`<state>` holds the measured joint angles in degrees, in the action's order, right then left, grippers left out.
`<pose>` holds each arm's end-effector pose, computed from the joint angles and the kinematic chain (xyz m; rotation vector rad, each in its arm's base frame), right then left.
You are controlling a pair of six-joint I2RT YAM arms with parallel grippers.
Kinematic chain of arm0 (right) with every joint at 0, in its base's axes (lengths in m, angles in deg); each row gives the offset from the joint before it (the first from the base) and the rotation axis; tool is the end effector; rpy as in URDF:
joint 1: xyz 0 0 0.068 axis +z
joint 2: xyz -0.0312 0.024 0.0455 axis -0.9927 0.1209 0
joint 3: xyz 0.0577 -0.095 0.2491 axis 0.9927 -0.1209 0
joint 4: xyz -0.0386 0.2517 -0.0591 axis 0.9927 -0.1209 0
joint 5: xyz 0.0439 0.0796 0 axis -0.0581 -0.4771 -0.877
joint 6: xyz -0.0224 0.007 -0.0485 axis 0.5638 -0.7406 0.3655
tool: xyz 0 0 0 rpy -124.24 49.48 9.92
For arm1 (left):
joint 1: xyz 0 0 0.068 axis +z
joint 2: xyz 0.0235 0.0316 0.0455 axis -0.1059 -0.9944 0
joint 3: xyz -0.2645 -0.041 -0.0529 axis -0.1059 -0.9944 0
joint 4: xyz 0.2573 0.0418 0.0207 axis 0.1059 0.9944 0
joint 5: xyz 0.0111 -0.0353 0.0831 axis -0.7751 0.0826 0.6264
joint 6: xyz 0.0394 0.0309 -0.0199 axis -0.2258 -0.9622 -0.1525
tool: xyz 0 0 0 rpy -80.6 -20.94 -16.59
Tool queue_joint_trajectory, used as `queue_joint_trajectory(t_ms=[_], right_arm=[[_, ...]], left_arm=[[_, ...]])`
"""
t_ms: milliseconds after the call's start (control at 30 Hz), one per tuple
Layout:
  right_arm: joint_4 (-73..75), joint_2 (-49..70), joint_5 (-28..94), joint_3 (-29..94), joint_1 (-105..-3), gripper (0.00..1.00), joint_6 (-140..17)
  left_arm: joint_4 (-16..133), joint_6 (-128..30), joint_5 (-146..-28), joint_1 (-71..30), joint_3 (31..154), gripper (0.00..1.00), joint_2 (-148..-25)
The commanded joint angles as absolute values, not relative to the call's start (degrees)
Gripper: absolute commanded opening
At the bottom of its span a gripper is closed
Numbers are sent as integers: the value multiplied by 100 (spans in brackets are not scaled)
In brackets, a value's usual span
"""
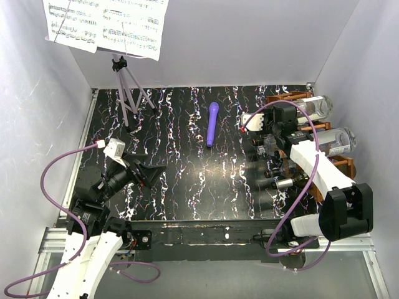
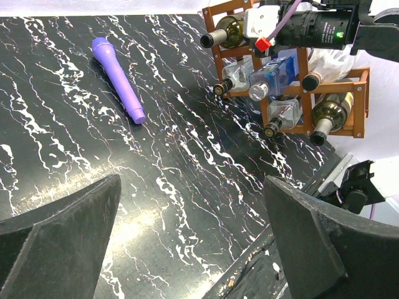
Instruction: Take the wine bottle off the wine rack
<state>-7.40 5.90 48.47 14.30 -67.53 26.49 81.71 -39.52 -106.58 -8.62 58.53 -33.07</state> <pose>0.2968 0.0772 0.2969 -1.5547 1.5011 -0.8352 0.0902 -0.0409 0.3279 0.2886 1.6989 -0.8688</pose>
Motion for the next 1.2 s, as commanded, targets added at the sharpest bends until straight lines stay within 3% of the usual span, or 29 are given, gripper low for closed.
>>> queue_joint_trajectory(t_ms=[0,100,367,1167], right_arm=[[-201,667,5032,1270,-6767,53,3016],[-96,676,4997,1235,-6767,45,3043],[-112,448,5084,1305,-6724,2,3236],[-947,-106,5164,2192,-6442,1,2252]], left_arm=[[8214,-4014,-10649,-842,5848,98,-3256],[8214,-4005,-10649,-842,5848,98,-3256],[8214,-4014,-10658,-851,5848,98,-3256],[8197,-4005,-10693,-842,5839,98,-3344]])
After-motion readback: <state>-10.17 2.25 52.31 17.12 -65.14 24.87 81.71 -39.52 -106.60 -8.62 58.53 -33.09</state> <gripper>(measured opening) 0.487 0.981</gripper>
